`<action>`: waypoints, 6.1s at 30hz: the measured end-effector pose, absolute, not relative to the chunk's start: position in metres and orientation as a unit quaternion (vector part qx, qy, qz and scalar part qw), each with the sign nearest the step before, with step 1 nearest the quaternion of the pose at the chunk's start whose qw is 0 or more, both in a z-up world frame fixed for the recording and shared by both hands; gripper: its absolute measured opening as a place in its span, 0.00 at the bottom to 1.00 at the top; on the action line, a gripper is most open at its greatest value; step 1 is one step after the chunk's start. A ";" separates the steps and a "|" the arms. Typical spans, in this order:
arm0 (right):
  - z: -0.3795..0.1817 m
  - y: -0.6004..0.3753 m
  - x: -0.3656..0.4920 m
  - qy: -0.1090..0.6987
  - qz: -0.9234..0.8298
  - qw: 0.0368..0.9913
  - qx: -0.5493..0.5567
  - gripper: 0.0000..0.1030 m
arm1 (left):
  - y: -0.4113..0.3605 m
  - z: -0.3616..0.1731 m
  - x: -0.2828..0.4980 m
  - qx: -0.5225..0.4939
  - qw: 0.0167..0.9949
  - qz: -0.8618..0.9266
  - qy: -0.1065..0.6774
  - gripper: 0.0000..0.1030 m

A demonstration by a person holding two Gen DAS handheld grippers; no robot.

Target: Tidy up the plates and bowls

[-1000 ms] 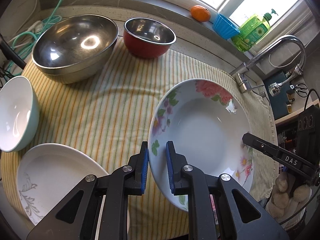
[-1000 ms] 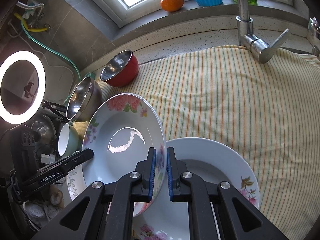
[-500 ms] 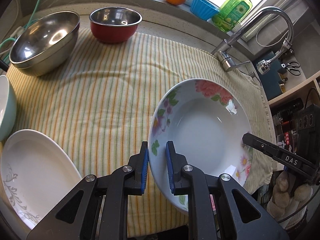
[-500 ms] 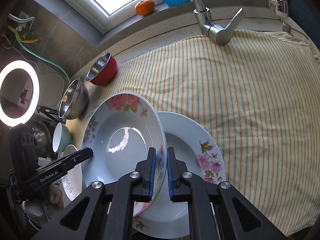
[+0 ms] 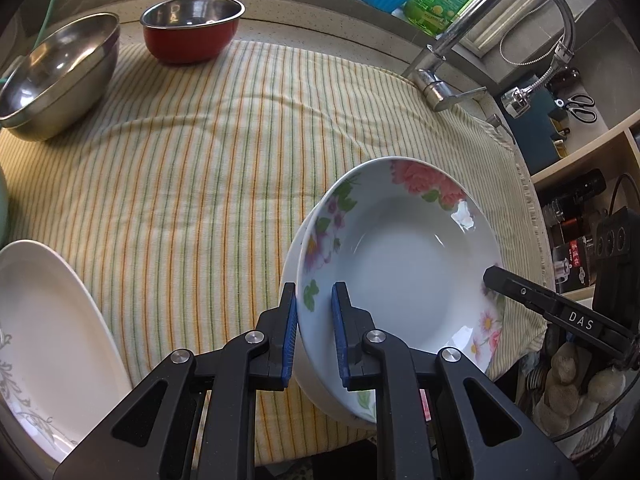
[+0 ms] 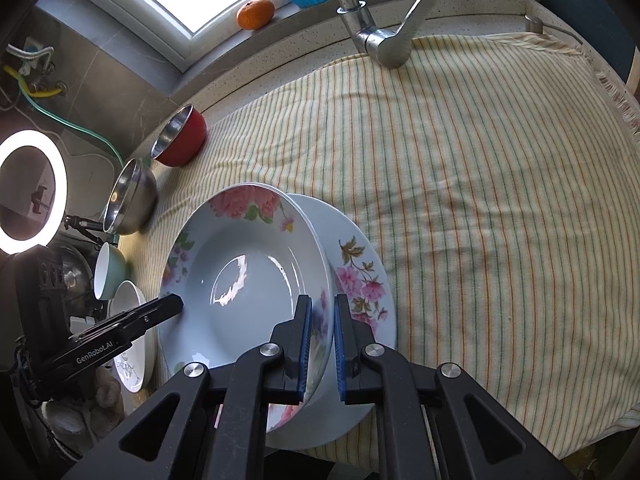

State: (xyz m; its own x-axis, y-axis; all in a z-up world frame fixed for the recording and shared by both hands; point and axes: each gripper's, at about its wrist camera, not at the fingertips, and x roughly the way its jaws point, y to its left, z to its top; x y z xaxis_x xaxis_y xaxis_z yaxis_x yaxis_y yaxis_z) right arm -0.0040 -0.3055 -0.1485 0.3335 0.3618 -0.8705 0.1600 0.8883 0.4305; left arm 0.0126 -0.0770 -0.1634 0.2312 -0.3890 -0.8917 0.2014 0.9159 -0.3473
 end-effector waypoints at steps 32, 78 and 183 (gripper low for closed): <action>-0.167 -0.312 -0.011 0.587 0.053 0.775 0.227 0.10 | -0.089 -0.170 0.009 -0.041 0.776 -0.197 0.597 0.15; -0.147 -0.303 0.001 0.579 0.037 0.795 0.179 0.18 | -0.079 -0.155 0.011 -0.053 0.786 -0.198 0.584 0.15; -0.183 -0.016 0.062 0.625 0.294 0.722 0.040 0.06 | 0.177 -0.176 -0.071 -0.214 0.803 0.081 0.550 0.08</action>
State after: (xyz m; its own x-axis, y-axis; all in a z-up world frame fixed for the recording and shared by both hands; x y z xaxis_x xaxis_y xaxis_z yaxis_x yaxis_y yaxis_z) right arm 0.0618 -0.0157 -0.1828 0.0469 0.4742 -0.8791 -0.3742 0.8244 0.4247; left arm -0.0714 0.1774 -0.1755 0.3823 -0.1051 -0.9181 -0.3662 0.8949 -0.2549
